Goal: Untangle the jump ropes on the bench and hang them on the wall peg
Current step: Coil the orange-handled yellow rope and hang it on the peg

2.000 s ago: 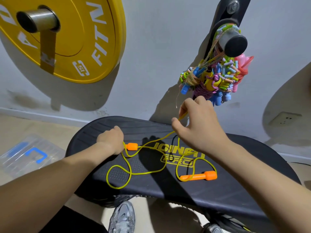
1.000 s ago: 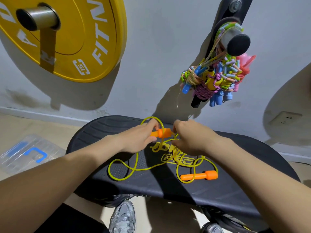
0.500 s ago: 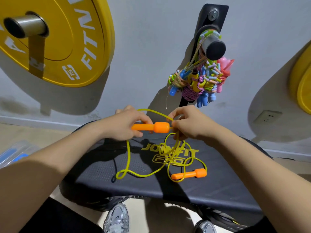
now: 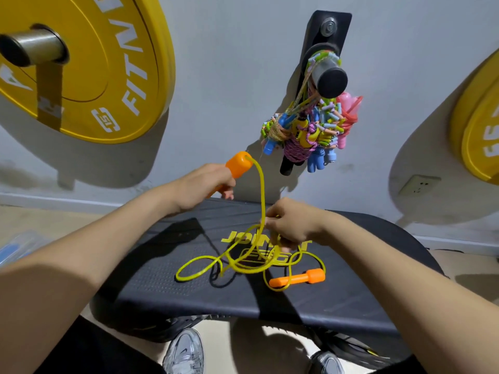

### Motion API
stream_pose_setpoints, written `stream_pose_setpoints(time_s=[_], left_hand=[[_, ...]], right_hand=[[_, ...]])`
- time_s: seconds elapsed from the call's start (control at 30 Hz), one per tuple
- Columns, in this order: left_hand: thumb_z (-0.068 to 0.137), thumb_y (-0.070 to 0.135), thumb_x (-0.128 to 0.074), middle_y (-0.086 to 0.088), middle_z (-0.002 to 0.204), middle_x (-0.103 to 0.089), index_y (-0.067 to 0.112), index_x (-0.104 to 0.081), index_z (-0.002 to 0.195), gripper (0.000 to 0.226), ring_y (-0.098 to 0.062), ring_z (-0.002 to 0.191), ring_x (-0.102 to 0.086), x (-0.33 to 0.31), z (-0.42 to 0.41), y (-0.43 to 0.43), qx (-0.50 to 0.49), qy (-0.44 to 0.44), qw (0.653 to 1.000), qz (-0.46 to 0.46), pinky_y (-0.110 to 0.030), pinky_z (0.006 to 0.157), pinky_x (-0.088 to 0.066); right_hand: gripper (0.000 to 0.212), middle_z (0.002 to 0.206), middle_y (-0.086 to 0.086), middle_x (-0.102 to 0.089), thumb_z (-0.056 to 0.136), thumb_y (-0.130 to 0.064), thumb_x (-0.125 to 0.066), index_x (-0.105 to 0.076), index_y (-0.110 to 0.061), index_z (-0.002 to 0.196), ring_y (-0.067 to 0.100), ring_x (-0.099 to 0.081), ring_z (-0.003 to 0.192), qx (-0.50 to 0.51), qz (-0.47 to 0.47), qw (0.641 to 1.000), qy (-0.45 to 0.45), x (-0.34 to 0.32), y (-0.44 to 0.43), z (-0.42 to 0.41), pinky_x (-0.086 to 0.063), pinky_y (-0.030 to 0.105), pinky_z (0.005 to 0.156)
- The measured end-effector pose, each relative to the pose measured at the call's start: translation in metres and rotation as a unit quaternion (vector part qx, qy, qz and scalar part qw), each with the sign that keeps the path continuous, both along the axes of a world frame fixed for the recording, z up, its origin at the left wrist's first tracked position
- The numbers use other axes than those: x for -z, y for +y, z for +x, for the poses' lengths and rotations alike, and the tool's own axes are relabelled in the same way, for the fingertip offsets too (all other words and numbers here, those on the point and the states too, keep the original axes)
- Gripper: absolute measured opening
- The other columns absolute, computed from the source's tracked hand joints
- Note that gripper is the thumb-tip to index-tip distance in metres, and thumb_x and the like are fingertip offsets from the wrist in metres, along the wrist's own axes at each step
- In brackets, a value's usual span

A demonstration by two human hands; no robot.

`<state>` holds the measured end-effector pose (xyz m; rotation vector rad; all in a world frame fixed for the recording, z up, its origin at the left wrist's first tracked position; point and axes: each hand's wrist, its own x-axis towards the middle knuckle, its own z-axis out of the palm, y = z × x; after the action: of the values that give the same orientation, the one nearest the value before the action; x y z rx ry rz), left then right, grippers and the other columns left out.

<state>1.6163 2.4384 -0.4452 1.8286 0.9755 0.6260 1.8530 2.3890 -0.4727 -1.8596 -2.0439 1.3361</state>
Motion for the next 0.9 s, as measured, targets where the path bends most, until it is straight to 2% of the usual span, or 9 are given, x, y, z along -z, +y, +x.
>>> stream_pose_setpoints(time_s=[0.07,0.1,0.17,0.3,0.37,0.5,0.7,0.83,0.9], left_hand=[[0.064,0.062,-0.057,-0.002,0.083,-0.063,0.02,-0.065,0.084,0.047,-0.013,0.079,-0.057,0.007,-0.001,0.001,-0.034,-0.017,0.999,-0.035,-0.036,0.081,-0.043],[0.065,0.068,-0.057,0.005,0.084,-0.063,0.029,-0.069,0.086,0.046,-0.01,0.079,-0.056,0.009,0.0,0.001,-0.043,-0.015,0.998,-0.047,-0.036,0.08,-0.042],[0.07,0.082,-0.056,0.019,0.08,-0.059,0.042,-0.072,0.085,0.045,-0.002,0.075,-0.052,0.013,0.005,0.001,-0.041,0.006,0.998,-0.05,-0.036,0.078,-0.04],[0.077,0.098,-0.047,0.012,0.063,-0.041,0.026,-0.055,0.067,0.073,-0.006,0.058,-0.039,0.027,0.013,0.0,-0.044,0.103,0.993,0.029,-0.036,0.064,-0.03],[0.08,0.098,-0.039,0.002,0.052,-0.052,0.019,-0.06,0.063,0.083,-0.008,0.047,-0.046,0.032,0.015,0.002,-0.086,0.185,0.976,0.071,-0.035,0.059,-0.036],[0.096,0.076,-0.049,-0.01,0.067,-0.073,0.015,-0.073,0.088,0.066,-0.01,0.059,-0.072,0.033,0.018,0.007,-0.104,0.195,0.97,0.099,-0.038,0.078,-0.056],[0.099,0.063,-0.058,-0.008,0.058,-0.064,0.02,-0.057,0.102,0.043,-0.02,0.05,-0.066,0.023,0.03,0.006,-0.109,0.119,0.987,0.018,-0.031,0.049,-0.053],[0.098,0.058,-0.061,-0.008,0.061,-0.062,0.012,-0.053,0.105,0.047,-0.019,0.047,-0.061,0.01,0.036,0.002,-0.12,0.144,0.982,0.003,-0.033,0.048,-0.052],[0.097,0.055,-0.062,-0.01,0.07,-0.064,0.014,-0.05,0.101,0.043,-0.015,0.043,-0.057,0.001,0.037,-0.001,-0.138,0.168,0.976,0.013,-0.028,0.044,-0.048]], right_hand=[[0.026,0.096,0.021,-0.074,0.112,-0.006,-0.039,-0.065,-0.002,0.112,0.03,-0.077,0.073,0.04,-0.088,0.988,0.12,0.006,-0.004,-0.001,-0.064,0.036,0.063],[0.026,0.105,0.022,-0.075,0.109,-0.001,-0.041,-0.066,0.002,0.115,0.034,-0.078,0.084,0.035,-0.082,0.992,0.093,0.014,-0.003,0.001,-0.065,0.039,0.071],[0.023,0.108,0.022,-0.076,0.1,-0.002,-0.053,-0.073,0.001,0.11,0.04,-0.075,0.096,-0.067,-0.011,0.992,-0.105,0.03,-0.003,0.005,-0.063,0.043,0.08],[0.023,0.079,0.01,-0.056,0.098,-0.011,-0.059,-0.054,-0.01,0.076,0.037,-0.058,0.08,-0.215,-0.011,0.897,-0.386,0.077,-0.02,0.023,-0.048,0.033,0.065],[0.007,0.104,0.013,-0.066,0.1,-0.014,-0.061,-0.062,-0.007,0.101,0.037,-0.065,0.102,-0.232,-0.012,0.878,-0.419,0.094,-0.029,0.027,-0.052,0.035,0.077],[0.058,0.139,0.013,-0.06,0.095,-0.012,-0.072,-0.045,-0.005,0.146,0.035,-0.062,0.129,-0.248,0.042,0.869,-0.427,0.115,-0.037,0.034,-0.052,0.042,0.093],[0.04,0.125,0.011,-0.064,0.091,-0.013,-0.075,-0.06,-0.012,0.127,0.036,-0.068,0.114,-0.282,0.037,0.867,-0.41,0.114,-0.042,0.037,-0.053,0.041,0.081],[0.029,0.077,0.004,-0.058,0.09,-0.039,-0.073,-0.059,-0.017,0.077,0.031,-0.062,0.079,-0.243,0.009,0.897,-0.37,0.09,-0.035,0.029,-0.054,0.036,0.063],[0.034,0.068,0.003,-0.063,0.093,-0.046,-0.07,-0.071,-0.013,0.086,0.025,-0.063,0.064,-0.201,-0.025,0.923,-0.328,0.065,-0.027,0.02,-0.053,0.03,0.057]])
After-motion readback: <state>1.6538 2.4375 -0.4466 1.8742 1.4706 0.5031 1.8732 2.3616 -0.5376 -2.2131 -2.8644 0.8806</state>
